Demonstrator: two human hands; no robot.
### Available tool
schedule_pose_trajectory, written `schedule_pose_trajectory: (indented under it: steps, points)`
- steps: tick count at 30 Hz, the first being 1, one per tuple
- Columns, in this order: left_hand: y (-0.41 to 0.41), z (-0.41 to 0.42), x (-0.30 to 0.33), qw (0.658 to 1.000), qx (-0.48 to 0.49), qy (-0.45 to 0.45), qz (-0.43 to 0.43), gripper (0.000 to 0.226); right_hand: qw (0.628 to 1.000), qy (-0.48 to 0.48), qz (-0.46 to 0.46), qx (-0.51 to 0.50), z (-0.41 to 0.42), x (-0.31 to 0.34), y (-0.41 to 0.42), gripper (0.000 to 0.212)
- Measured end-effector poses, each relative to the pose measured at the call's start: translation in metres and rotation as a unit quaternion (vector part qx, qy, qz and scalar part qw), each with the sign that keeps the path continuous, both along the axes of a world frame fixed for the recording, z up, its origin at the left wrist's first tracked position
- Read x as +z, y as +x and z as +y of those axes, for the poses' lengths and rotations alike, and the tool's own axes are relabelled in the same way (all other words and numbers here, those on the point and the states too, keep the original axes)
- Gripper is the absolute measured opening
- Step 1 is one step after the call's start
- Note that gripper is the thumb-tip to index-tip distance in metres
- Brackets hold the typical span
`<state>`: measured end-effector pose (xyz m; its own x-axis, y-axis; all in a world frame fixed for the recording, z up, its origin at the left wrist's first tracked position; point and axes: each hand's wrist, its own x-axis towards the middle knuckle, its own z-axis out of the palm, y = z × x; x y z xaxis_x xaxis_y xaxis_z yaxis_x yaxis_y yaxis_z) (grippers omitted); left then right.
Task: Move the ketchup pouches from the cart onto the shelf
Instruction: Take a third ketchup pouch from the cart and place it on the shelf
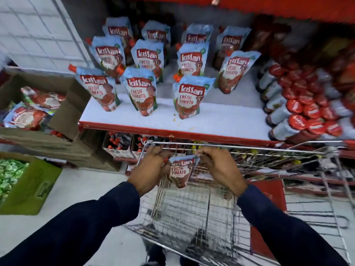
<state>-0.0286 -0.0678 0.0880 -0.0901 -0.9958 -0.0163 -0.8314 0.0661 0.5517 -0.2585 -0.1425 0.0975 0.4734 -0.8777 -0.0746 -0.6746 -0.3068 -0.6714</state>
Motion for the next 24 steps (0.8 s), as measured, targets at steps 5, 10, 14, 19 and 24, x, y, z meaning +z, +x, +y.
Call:
schedule_pose_trajectory:
  steps: [5, 10, 14, 19, 24]
  points:
    - [-0.016, -0.027, 0.052, 0.996, -0.027, -0.082, -0.013, 0.027, 0.995, -0.072, -0.059, -0.019, -0.022, 0.052, -0.021, 0.013]
    - [-0.044, -0.068, 0.096, 0.988, -0.038, -0.15, 0.01, 0.025, 0.984, -0.146, -0.085, -0.049, -0.049, 0.096, -0.055, 0.012]
    - [-0.067, -0.096, 0.122, 0.988, -0.04, -0.125, 0.08, 0.033, 0.976, -0.172, -0.106, -0.077, -0.067, 0.114, -0.075, 0.013]
    - [-0.088, -0.132, 0.151, 0.986, -0.076, -0.146, -0.021, 0.02, 0.973, -0.177, -0.115, -0.097, -0.099, 0.124, -0.094, 0.014]
    - [-0.105, -0.166, 0.161, 0.99, -0.052, -0.125, -0.026, 0.031, 0.972, -0.194, -0.098, -0.093, -0.133, 0.127, -0.106, 0.014]
